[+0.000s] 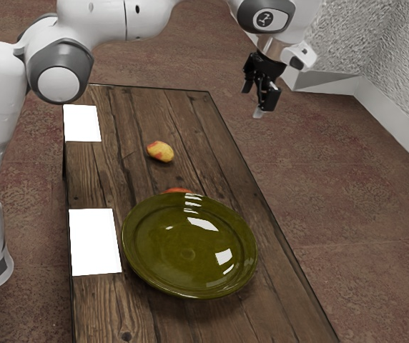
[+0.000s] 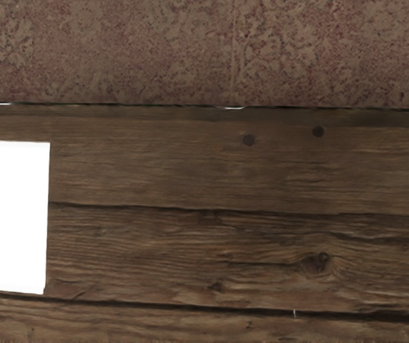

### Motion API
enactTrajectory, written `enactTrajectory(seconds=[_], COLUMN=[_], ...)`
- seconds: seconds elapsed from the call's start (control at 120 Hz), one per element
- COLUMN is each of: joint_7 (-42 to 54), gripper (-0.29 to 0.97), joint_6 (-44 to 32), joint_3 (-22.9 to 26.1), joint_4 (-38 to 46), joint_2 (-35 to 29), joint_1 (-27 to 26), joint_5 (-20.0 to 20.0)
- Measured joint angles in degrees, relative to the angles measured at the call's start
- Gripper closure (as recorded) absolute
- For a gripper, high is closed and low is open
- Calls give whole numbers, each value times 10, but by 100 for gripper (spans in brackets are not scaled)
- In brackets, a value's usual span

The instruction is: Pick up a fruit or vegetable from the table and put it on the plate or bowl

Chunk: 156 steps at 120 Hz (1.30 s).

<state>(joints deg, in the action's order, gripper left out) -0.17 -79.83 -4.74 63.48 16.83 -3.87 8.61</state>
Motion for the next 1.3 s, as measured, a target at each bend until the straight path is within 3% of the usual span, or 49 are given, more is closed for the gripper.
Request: enactTrajectory(seconds=[0.258, 0.425, 0.592, 0.642, 0.708, 0.783, 0.983, 1.3], joint_7=[0, -10, -17, -13, 5, 30, 54, 185], gripper=[0, 0, 0, 0, 0, 0, 0, 0], joint_6=[3, 5, 9, -4, -29, -50, -83, -136], joint_3=[-3, -90, -140, -141, -142, -162, -238, -242], joint_4=[-1, 0, 2, 68, 152, 184, 195, 191], joint_2=[4, 27, 46, 10, -30, -40, -10, 22], joint_1=[0, 1, 2, 0, 1, -1, 3, 1], joint_5=[15, -86, -134, -144, -151, -146, -157, -170])
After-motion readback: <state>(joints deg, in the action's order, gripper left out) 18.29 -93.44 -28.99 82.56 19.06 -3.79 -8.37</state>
